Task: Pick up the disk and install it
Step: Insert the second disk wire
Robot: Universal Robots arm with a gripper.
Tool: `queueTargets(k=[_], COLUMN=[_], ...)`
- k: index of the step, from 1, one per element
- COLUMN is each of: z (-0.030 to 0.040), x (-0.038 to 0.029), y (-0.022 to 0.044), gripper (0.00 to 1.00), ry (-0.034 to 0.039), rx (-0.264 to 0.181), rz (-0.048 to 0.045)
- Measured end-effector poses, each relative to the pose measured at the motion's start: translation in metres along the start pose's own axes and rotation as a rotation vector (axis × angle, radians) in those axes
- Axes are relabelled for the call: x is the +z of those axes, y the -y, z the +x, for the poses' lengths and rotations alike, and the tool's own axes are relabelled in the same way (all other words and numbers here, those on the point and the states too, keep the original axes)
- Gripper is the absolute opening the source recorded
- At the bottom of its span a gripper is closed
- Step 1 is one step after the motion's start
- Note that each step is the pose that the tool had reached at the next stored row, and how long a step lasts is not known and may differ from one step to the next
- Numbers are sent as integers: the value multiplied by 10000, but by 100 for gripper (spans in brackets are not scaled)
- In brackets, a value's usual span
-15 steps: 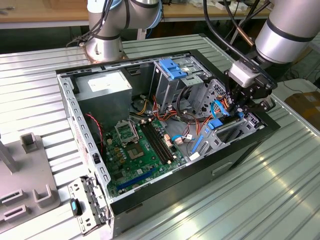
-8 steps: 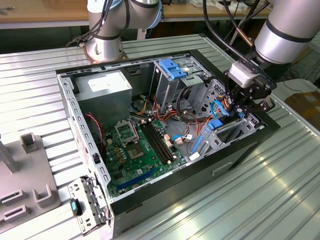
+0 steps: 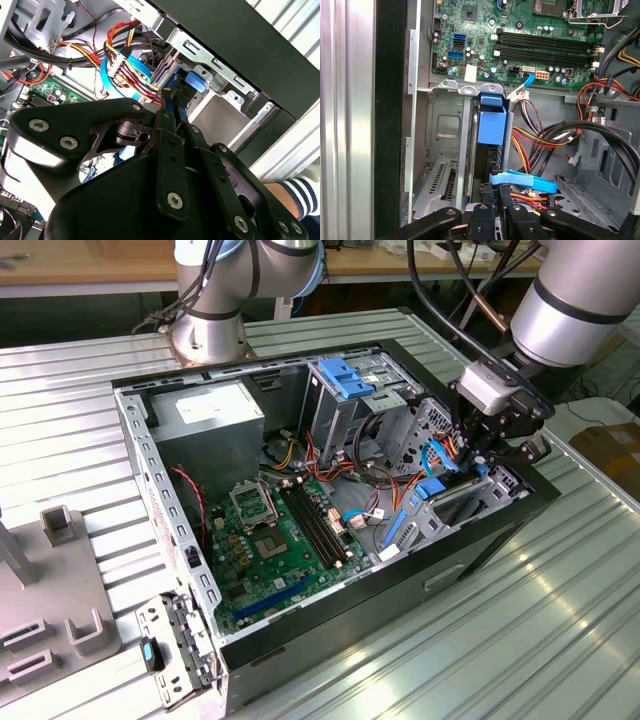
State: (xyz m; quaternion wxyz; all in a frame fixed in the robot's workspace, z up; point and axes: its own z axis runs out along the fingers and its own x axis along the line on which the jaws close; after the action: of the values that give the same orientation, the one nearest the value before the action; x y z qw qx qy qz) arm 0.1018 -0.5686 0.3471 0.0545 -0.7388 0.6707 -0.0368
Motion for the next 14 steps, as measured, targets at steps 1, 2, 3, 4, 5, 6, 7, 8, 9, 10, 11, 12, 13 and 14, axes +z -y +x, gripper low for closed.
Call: queueTargets(k=[1,2,3,4,5,6,7,8,9,10,11,12,13,14], z=[0,0,0,0,1,1,1,1,1,1,1,1,0,0], x=[0,0,0,0,0,1,1,0,0,0,0,0,0,0], y=[1,1,1,1,2,3,3,3,2,2,2,2,3,3], gripper=[16,16,16,16,16,16,16,16,16,16,16,16,16,16], ry=[-1,-1,-1,-1,-5,-26,-52,-74,-77,-79,-80,-82,-79,-78], rx=[10,10,12,11,28,205,394,567,581,591,607,624,627,628], rz=[0,0,0,0,1,4,7,10,11,11,11,12,-47,-73])
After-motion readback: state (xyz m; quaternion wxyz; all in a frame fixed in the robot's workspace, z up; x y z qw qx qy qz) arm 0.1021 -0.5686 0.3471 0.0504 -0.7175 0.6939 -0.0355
